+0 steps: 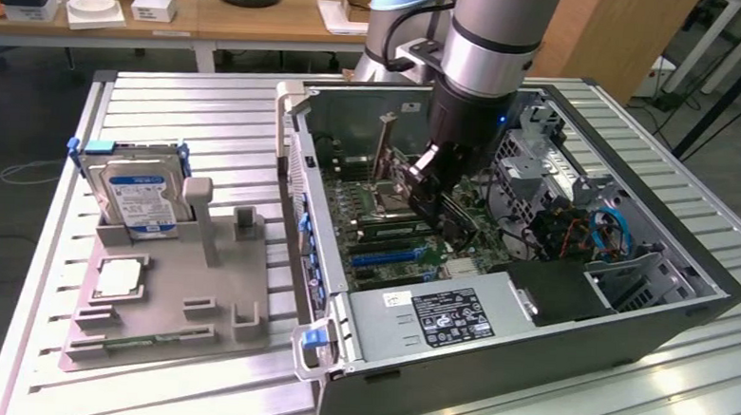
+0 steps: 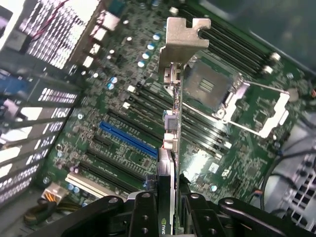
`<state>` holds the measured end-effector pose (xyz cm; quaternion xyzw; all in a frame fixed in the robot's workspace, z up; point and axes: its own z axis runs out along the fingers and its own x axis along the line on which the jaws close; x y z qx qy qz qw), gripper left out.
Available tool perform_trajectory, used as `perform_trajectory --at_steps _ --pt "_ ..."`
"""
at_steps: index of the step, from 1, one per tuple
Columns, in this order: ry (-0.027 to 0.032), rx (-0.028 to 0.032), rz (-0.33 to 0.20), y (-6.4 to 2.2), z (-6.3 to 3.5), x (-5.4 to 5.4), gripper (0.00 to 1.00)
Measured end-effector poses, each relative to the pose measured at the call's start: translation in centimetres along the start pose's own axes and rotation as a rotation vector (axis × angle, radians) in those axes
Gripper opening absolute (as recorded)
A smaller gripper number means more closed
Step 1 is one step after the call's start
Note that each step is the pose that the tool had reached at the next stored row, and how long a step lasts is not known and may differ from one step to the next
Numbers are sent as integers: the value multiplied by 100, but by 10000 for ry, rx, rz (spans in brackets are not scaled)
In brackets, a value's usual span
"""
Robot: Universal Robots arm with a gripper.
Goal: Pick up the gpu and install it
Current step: 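Insert the gpu into the slot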
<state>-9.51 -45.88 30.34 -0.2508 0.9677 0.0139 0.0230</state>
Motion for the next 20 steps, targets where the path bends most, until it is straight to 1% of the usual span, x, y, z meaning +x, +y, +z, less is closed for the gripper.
perform_trajectory --at_steps 2,5,14,20 --pt "7 -19 -376 0 13 1 26" --pt "37 -59 -913 0 29 2 26" --pt "69 -143 -2546 -1 86 5 26" --pt "85 -198 -3640 -2 163 8 26"
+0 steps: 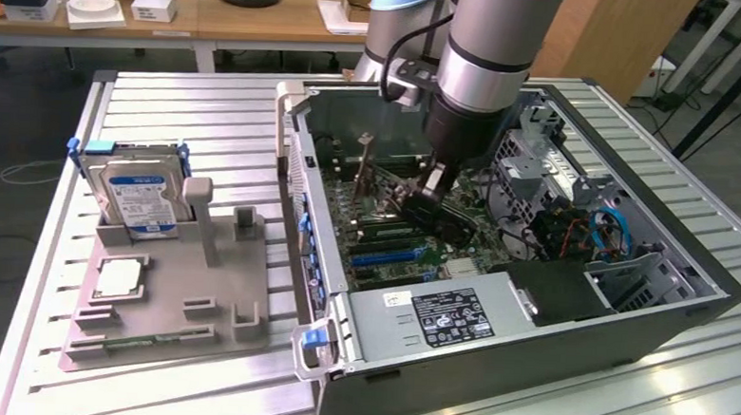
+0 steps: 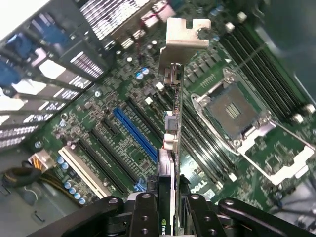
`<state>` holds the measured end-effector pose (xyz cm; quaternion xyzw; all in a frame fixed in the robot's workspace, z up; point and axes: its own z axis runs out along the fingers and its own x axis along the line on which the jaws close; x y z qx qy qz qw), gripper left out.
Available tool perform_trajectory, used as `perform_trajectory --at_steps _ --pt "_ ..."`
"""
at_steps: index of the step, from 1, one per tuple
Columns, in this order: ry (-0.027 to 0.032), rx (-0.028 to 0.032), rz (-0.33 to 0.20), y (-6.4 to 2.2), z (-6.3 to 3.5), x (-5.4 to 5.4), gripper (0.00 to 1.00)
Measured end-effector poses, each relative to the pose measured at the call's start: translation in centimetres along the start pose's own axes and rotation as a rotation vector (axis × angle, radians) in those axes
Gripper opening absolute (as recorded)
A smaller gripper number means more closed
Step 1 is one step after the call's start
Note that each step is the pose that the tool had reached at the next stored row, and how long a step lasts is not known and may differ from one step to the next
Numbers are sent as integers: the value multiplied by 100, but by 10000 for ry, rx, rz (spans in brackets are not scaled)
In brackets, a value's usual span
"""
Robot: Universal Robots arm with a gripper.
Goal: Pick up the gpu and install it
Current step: 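Insert the gpu into the slot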
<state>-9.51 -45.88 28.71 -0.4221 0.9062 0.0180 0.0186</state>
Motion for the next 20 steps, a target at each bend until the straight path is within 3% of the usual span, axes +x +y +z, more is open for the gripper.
perform_trajectory --at_steps 6,12,20 --pt "18 -53 -1089 -2 80 4 26" --pt "35 -104 -1963 -2 82 4 26" --pt "54 -119 -2439 14 18 -18 26"
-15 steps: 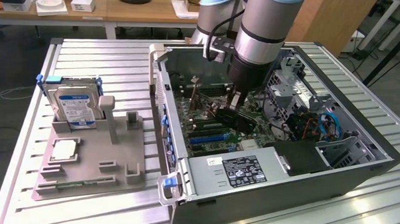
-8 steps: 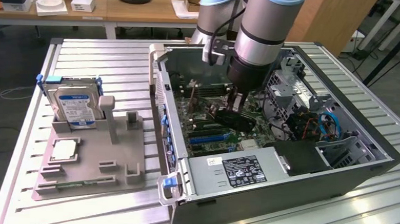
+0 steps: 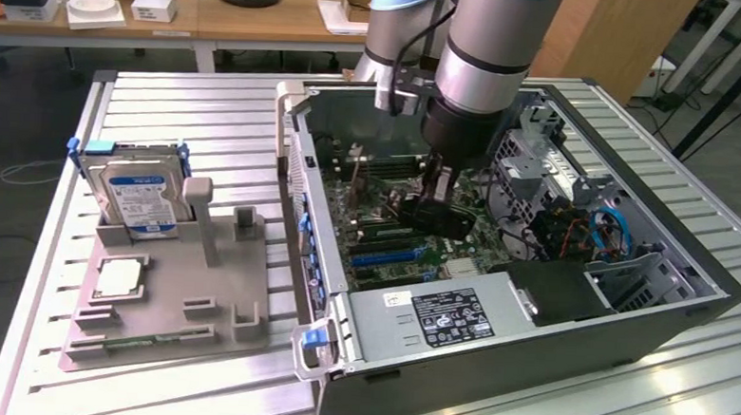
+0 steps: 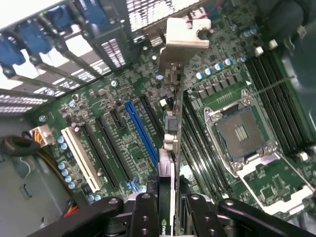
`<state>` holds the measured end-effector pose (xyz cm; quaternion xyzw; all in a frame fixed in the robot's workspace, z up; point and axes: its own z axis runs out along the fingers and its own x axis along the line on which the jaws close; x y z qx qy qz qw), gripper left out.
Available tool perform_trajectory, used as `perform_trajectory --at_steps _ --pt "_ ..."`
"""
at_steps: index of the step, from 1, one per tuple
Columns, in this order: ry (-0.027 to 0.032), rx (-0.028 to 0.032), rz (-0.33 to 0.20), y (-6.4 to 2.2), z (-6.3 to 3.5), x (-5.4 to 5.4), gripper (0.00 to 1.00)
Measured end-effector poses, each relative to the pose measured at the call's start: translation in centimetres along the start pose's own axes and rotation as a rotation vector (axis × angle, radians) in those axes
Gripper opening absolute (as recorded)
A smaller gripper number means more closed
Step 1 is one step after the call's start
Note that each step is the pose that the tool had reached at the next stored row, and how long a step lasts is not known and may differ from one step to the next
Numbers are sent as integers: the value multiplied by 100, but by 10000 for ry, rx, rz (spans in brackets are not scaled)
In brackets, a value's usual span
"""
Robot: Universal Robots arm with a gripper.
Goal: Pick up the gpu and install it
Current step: 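Insert the gpu into the slot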
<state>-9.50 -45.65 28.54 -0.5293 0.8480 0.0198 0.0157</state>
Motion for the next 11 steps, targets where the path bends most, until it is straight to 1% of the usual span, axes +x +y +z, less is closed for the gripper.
perform_trajectory --at_steps 3,11 --pt "9 -25 -537 0 11 0 26" --pt "35 -95 -2003 -2 113 6 26"
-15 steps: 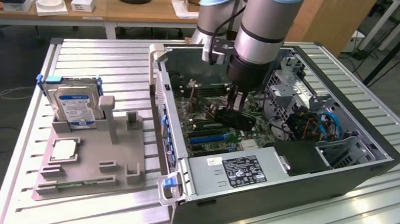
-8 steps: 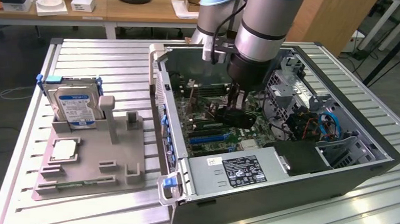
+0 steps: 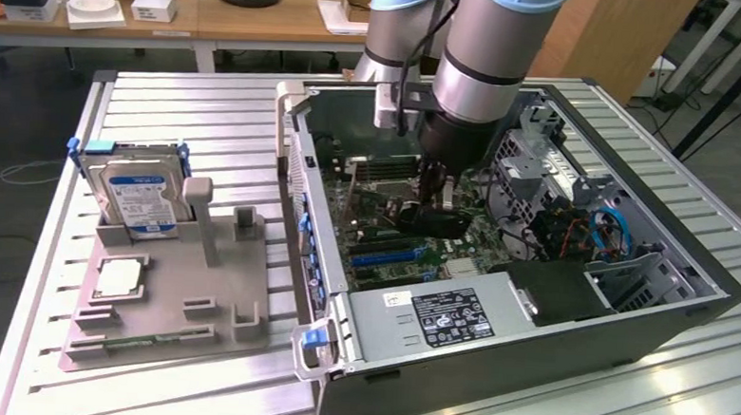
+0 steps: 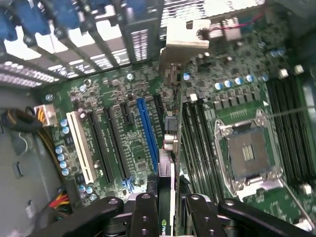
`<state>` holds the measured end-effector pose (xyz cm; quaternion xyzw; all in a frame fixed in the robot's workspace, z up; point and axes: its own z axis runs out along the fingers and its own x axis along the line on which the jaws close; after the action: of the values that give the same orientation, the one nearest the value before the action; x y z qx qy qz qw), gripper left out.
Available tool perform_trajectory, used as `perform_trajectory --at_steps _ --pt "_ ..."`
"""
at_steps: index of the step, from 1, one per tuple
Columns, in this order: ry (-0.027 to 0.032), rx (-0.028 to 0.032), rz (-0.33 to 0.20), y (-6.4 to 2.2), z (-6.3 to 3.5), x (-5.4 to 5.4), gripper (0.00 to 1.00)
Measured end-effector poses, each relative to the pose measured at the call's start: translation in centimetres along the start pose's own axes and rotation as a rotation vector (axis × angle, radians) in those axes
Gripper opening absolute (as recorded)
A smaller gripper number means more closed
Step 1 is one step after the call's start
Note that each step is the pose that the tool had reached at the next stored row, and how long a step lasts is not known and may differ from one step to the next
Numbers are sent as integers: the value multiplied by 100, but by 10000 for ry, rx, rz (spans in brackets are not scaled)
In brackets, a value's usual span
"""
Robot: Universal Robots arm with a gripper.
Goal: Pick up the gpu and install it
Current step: 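Insert the gpu into the slot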
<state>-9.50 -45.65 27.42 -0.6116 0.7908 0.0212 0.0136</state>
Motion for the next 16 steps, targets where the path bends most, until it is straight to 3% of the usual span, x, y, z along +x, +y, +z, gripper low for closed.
perform_trajectory --at_steps 7,16 --pt "21 -60 -1274 -1 74 3 26" --pt "59 -129 -2719 5 87 6 26"
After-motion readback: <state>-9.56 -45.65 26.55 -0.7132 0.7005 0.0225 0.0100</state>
